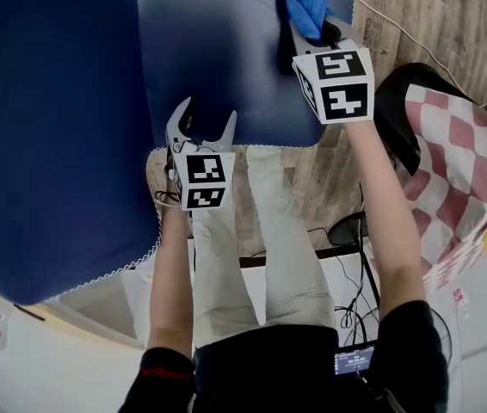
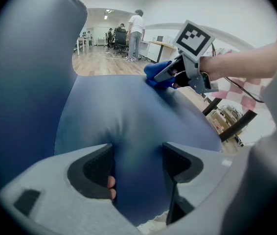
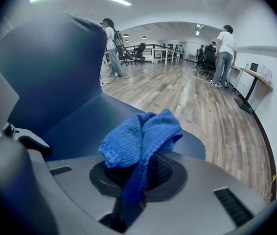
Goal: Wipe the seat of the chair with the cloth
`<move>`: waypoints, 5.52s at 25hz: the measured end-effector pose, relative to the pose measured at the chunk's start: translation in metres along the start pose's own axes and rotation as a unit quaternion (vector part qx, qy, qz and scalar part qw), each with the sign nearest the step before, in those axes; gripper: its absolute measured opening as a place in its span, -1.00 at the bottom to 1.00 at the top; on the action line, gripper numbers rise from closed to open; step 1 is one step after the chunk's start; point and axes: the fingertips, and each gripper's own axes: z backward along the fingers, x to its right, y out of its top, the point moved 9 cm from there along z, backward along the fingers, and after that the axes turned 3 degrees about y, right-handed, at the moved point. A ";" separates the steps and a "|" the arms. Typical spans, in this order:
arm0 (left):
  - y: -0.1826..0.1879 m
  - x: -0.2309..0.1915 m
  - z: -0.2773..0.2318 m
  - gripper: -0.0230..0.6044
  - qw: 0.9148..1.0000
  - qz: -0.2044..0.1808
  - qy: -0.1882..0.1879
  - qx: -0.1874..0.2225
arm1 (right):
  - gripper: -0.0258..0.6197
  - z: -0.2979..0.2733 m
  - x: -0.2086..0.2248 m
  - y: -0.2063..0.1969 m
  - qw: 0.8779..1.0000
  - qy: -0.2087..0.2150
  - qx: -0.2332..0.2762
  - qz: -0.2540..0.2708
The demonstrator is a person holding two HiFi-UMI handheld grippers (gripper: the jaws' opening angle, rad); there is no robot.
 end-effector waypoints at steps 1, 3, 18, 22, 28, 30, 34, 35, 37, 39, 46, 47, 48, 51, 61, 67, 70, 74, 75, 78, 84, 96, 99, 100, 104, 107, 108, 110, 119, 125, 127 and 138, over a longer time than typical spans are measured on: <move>0.000 0.000 -0.001 0.09 1.000 0.001 -0.001 -0.001 | -0.77 -0.002 -0.005 0.002 1.000 0.007 0.001 0.005; 0.000 0.000 -0.001 0.09 1.000 0.002 -0.003 -0.002 | -0.77 -0.007 -0.016 0.006 1.000 0.020 0.002 0.017; 0.000 0.000 -0.002 0.09 1.000 0.003 -0.003 -0.001 | -0.77 -0.031 -0.090 0.034 0.991 0.127 0.002 0.043; 0.000 0.000 -0.002 0.09 1.000 0.005 -0.003 -0.002 | -0.77 -0.033 -0.109 0.039 0.986 0.156 -0.004 0.061; -0.004 0.002 -0.002 0.09 1.000 0.007 0.000 -0.005 | -0.77 -0.039 -0.134 0.046 0.978 0.186 -0.004 0.092; -0.004 0.003 -0.002 0.09 1.000 0.006 0.000 -0.003 | -0.77 -0.040 -0.139 0.047 0.977 0.190 -0.003 0.095; -0.005 0.003 -0.003 0.09 1.000 0.005 0.000 -0.001 | -0.77 -0.041 -0.142 0.047 0.975 0.190 -0.003 0.117; -0.005 0.003 -0.003 0.09 1.000 0.005 0.000 0.000 | -0.77 -0.041 -0.142 0.046 0.974 0.189 -0.004 0.124; -0.005 0.003 -0.003 0.09 1.000 0.004 0.001 0.000 | -0.77 -0.041 -0.141 0.046 0.973 0.186 -0.007 0.138; -0.006 0.003 -0.002 0.09 1.000 0.003 0.002 0.001 | -0.77 -0.041 -0.140 0.045 0.972 0.176 -0.012 0.154; -0.006 0.003 -0.003 0.09 1.000 0.002 0.003 0.000 | -0.77 -0.038 -0.133 0.039 0.972 0.135 -0.021 0.191; -0.007 0.003 -0.003 0.09 1.000 0.002 0.003 0.000 | -0.77 -0.038 -0.132 0.038 0.973 0.131 -0.022 0.191; -0.007 0.003 -0.002 0.09 1.000 0.002 0.003 0.001 | -0.76 -0.038 -0.129 0.038 0.974 0.126 -0.024 0.189; -0.007 0.002 -0.003 0.09 1.000 0.001 0.003 0.001 | -0.76 -0.036 -0.118 0.035 0.979 0.112 -0.028 0.170; -0.005 0.003 -0.003 0.09 1.000 -0.007 0.006 0.006 | -0.75 -0.019 -0.069 0.018 0.990 0.070 -0.030 0.115; -0.003 0.002 -0.002 0.09 1.000 -0.012 0.007 0.009 | -0.75 -0.006 -0.041 0.005 0.996 0.040 -0.030 0.080; -0.003 0.002 -0.002 0.09 1.000 -0.012 0.006 0.009 | -0.75 -0.002 -0.028 -0.001 0.997 0.026 -0.031 0.063; -0.003 0.002 -0.002 0.09 1.000 -0.011 0.006 0.009 | -0.75 0.006 -0.011 -0.011 0.999 0.007 -0.032 0.041; -0.003 0.002 -0.002 0.09 1.000 -0.011 0.006 0.010 | -0.75 0.008 -0.008 -0.013 0.999 0.002 -0.032 0.037; -0.003 0.000 -0.002 0.09 1.000 -0.011 0.006 0.010 | -0.75 0.014 0.002 -0.021 0.999 -0.010 -0.035 0.031; -0.004 0.000 -0.002 0.09 1.000 -0.009 0.006 0.008 | -0.75 0.027 0.021 -0.037 0.999 -0.031 -0.042 0.008; -0.003 0.000 -0.002 0.09 1.000 -0.010 0.006 0.010 | -0.75 0.042 0.033 -0.055 0.996 -0.069 -0.043 -0.026; -0.003 0.000 -0.001 0.09 1.000 -0.010 0.006 0.011 | -0.76 0.039 0.025 -0.052 0.997 -0.068 -0.041 -0.023; -0.004 0.000 -0.001 0.09 1.000 -0.010 0.006 0.011 | -0.75 0.038 0.022 -0.052 0.997 -0.066 -0.040 -0.023; -0.004 -0.001 -0.002 0.09 1.000 -0.010 0.006 0.011 | -0.76 0.034 0.013 -0.049 0.997 -0.056 -0.035 -0.026; -0.004 0.000 -0.002 0.09 1.000 -0.010 0.005 0.012 | -0.76 0.032 0.008 -0.048 0.998 -0.052 -0.036 -0.026; -0.004 -0.001 -0.002 0.09 1.000 -0.010 0.005 0.013 | -0.76 0.031 0.006 -0.047 0.998 -0.050 -0.036 -0.026; -0.003 -0.001 -0.002 0.09 1.000 -0.010 0.005 0.014 | -0.76 0.029 0.002 -0.045 0.998 -0.045 -0.033 -0.028; -0.004 0.001 -0.001 0.09 1.000 -0.012 0.005 0.017 | -0.76 0.017 -0.026 -0.032 0.999 -0.001 -0.024 -0.022; -0.005 0.001 -0.002 0.09 1.000 -0.011 0.005 0.019 | -0.76 0.007 -0.045 -0.022 0.999 0.031 -0.016 -0.028; -0.005 0.001 -0.002 0.09 1.000 -0.011 0.005 0.020 | -0.76 0.005 -0.050 -0.018 0.999 0.038 -0.013 -0.029; -0.004 0.001 -0.001 0.09 1.000 -0.013 0.005 0.023 | -0.76 -0.013 -0.101 0.002 0.995 0.100 -0.009 0.012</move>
